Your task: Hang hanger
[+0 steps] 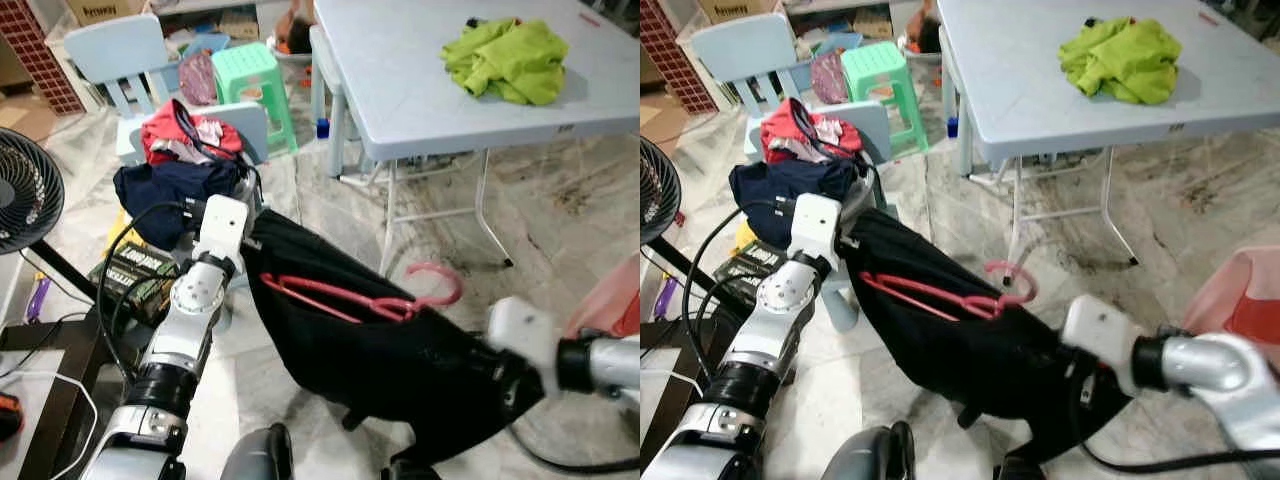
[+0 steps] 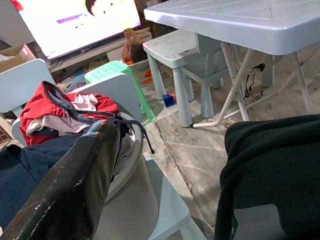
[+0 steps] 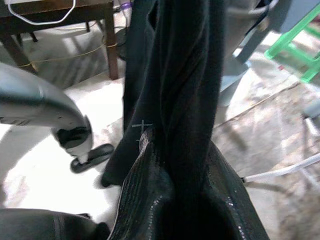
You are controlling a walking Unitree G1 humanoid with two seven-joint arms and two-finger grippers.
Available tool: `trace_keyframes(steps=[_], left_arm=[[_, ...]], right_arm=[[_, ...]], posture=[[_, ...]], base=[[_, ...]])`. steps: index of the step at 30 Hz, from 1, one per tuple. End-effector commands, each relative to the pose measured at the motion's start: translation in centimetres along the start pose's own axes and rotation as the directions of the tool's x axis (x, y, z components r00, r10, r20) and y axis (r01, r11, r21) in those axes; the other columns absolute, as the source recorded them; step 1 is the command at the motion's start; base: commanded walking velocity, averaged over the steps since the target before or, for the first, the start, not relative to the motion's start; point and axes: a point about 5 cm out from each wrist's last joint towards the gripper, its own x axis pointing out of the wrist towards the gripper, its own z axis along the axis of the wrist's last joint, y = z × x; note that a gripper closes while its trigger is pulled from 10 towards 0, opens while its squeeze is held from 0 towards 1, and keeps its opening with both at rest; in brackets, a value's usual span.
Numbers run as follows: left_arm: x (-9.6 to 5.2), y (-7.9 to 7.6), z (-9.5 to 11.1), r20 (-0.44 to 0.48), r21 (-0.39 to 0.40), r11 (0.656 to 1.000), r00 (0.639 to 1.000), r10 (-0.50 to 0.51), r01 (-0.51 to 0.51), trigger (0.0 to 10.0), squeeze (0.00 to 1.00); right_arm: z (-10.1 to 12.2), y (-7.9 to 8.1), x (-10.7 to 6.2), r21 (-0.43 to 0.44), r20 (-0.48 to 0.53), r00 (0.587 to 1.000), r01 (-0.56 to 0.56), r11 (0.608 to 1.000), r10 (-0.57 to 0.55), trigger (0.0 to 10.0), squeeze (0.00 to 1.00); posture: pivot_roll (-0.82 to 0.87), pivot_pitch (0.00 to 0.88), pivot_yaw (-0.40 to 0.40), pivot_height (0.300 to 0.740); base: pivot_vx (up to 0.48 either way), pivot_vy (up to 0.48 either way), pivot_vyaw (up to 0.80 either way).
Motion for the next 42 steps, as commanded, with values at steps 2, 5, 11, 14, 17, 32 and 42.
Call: trace_keyframes(steps=[2,5,11,14,17,32,42], left_arm=[[-0.3,1.6,-0.8,-0.04,-0.001,0.999,0.998,0.047,-0.047,10.0,0.0],[-0.2,1.4,-1.1,-0.059,0.004,1.0,0.998,0.031,-0.031,10.0,0.0],[-0.8,-0.8,-2.6,-0.15,-0.026,0.993,0.982,-0.116,0.113,10.0,0.0],[-0.9,-1.0,-2.7,-0.153,-0.027,0.991,0.979,-0.134,0.131,10.0,0.0],[-1.3,-2.0,-2.9,-0.162,-0.05,0.976,0.963,-0.215,0.21,10.0,0.0],[-4.4,-8.1,0.2,-0.068,0.286,0.641,0.683,-0.728,0.712,10.0,1.0],[-4.0,-6.2,0.8,-0.051,0.303,0.649,0.692,-0.72,0.698,10.0,1.0]], right_arm=[[0.8,-1.4,-1.5,-0.046,0.01,1.0,0.028,0.999,-0.028,10.0,0.0],[1.5,-1.6,-1.6,-0.024,0.065,0.998,0.024,0.999,-0.022,10.0,0.0],[4.6,-1.5,-1.6,0.094,0.327,0.945,-0.059,0.994,0.025,10.0,0.0],[4.7,-1.6,-1.6,0.102,0.344,0.939,-0.064,0.993,0.025,10.0,0.0],[4.7,-2.0,-1.3,0.14,0.377,0.926,-0.048,0.989,-0.008,10.0,0.0],[0.6,-4.5,4.9,-0.084,0.045,0.962,0.271,0.959,-0.268,10.0,0.0],[-2.4,-3.2,5.3,-0.149,-0.109,0.981,0.146,0.978,-0.163,10.0,0.0]], posture=[[-0.11,0.09,0.066,0.74],[-0.11,0.09,0.066,0.74],[-0.1,0.088,0.066,0.74],[-0.1,0.088,0.066,0.74],[-0.1,0.094,0.064,0.74],[-0.09,0.095,0.049,0.74],[-0.08,0.091,0.045,0.74]], base=[[0.0,0.0,0.0],[0.0,0.0,0.0],[0.0,0.0,0.0],[0.0,0.0,0.0],[0.0,0.0,0.0],[0.0,0.0,0.0],[0.0,0.0,0.0]])
